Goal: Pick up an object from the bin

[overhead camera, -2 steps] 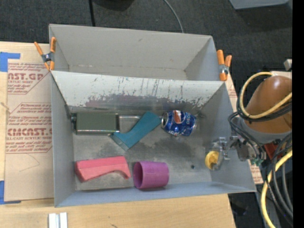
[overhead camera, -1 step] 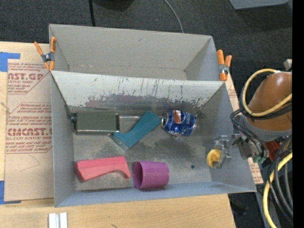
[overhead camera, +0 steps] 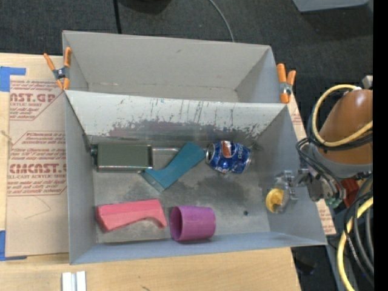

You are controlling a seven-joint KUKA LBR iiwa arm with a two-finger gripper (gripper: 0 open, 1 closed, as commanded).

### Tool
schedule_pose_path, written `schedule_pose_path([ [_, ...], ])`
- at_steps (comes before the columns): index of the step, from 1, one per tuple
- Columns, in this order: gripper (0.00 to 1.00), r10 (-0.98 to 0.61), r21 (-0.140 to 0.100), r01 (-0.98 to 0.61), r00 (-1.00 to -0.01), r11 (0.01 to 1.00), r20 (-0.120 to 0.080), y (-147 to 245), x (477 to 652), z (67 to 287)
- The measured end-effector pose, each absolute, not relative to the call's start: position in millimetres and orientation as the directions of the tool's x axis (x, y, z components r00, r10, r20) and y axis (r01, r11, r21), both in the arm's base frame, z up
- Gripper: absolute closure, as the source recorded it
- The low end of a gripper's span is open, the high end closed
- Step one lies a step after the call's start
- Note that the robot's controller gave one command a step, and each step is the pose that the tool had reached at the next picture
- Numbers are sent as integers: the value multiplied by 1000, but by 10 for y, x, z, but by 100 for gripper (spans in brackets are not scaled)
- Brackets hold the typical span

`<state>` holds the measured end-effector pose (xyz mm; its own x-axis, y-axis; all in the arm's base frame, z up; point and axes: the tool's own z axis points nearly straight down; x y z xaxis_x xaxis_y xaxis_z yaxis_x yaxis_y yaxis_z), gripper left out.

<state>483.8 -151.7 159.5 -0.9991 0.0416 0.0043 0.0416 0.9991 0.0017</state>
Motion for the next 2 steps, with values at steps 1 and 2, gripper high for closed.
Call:
schedule_pose_path([
  [1, 100, 41, 2, 41, -999, 999, 4, -1516, 4839, 1689],
  [2, 100, 41, 2, 41, -999, 999, 4, -1515, 4839, 1774],
])
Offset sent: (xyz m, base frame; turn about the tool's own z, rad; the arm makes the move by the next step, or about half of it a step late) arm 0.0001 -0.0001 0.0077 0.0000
